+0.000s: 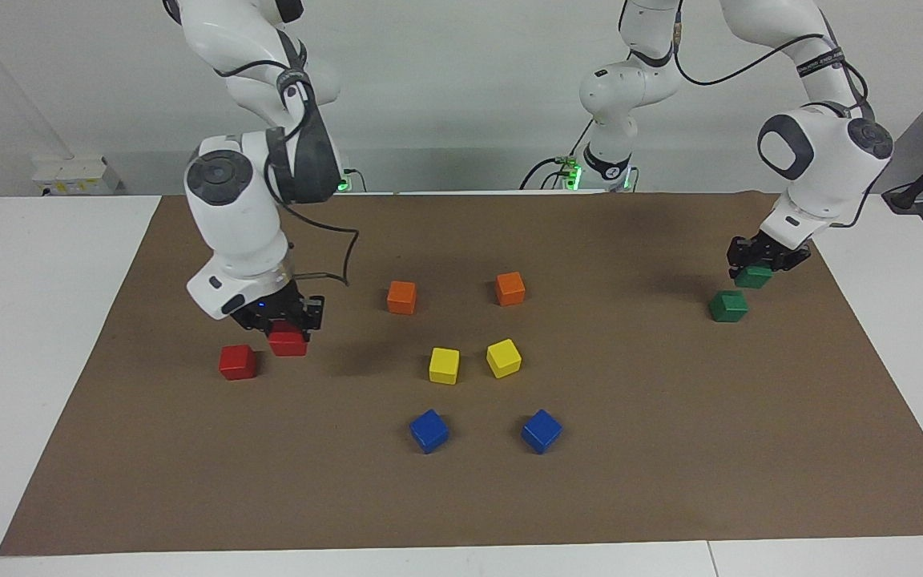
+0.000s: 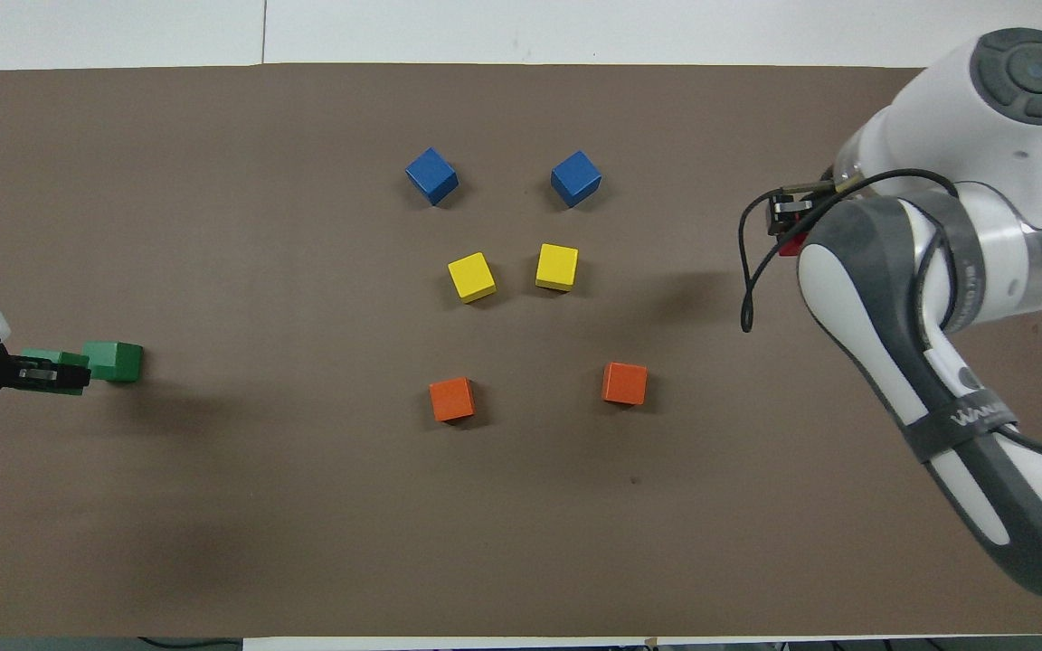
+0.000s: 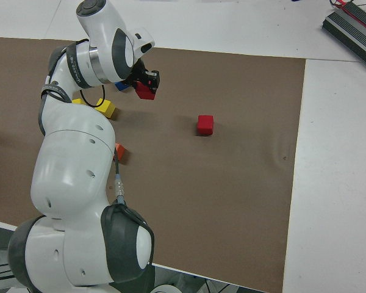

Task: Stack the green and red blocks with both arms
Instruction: 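Stack the green cube and open the left gripper while the right lowers red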

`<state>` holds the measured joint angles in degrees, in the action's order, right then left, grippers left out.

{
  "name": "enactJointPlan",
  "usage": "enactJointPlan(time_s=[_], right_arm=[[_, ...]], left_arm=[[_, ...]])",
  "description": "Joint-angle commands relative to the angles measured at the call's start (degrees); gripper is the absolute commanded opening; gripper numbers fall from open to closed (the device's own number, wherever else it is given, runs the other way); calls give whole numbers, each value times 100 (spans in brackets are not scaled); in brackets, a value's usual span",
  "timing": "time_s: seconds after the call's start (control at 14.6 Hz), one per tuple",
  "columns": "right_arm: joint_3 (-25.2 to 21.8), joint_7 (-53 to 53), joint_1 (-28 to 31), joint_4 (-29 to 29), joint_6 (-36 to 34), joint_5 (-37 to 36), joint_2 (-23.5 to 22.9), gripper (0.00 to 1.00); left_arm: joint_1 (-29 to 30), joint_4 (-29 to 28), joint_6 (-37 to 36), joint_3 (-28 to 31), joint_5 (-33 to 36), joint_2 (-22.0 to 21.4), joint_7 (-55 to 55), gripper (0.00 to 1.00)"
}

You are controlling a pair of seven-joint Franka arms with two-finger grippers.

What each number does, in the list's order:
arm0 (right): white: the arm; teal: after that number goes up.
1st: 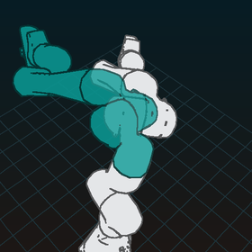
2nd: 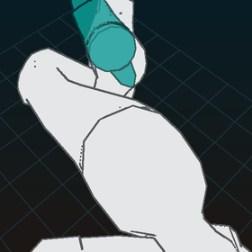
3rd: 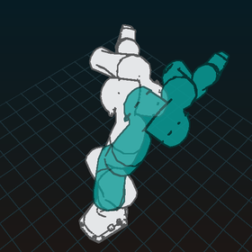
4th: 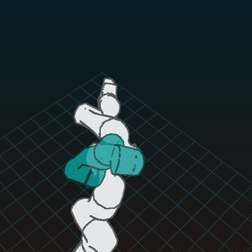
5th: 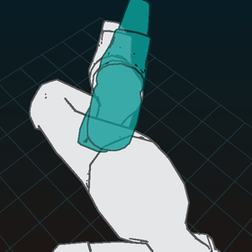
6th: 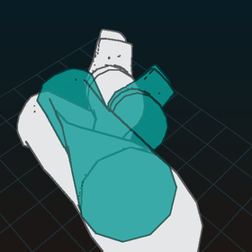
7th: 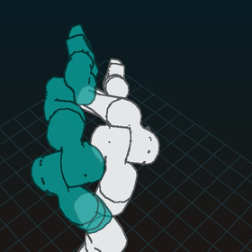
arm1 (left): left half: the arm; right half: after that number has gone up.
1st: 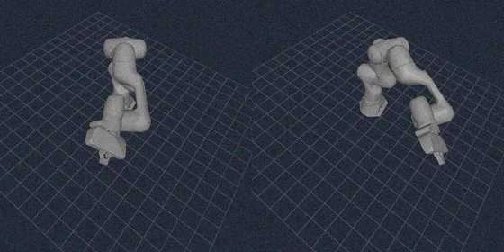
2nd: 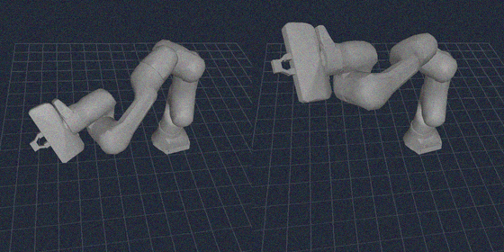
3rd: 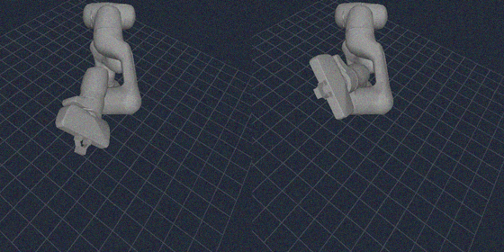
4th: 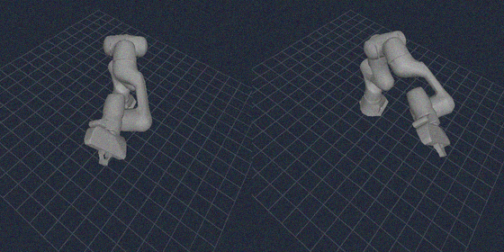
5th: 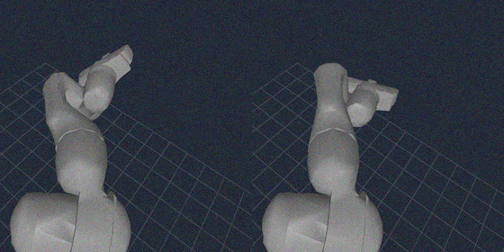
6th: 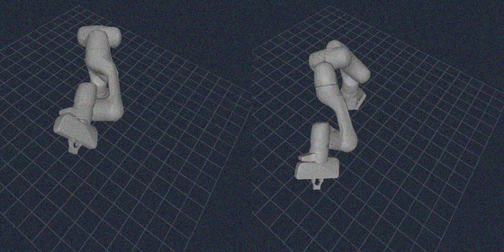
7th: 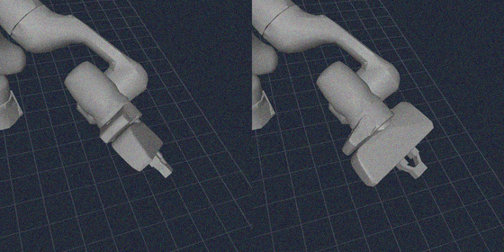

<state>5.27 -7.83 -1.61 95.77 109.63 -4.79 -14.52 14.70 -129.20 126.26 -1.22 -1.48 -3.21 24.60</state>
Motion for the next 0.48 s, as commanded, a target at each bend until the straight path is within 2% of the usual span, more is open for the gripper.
enactJointPlan(time_s=[0.0, 0.21, 0.41], right_arm=[[80, 440, 354, 767, 304, 13, 458, 0], [71, 1009, 810, 1426, 900, 74, 740, 0], [71, 1495, 1241, 1498, 1025, 460, 749, 0]], left_arm=[[-29, -457, 680, -2, -63, -163, -218, 0], [-73, -475, 751, -2, -63, -119, -367, 0], [-125, -492, 839, -2, -63, 56, -447, 0]])
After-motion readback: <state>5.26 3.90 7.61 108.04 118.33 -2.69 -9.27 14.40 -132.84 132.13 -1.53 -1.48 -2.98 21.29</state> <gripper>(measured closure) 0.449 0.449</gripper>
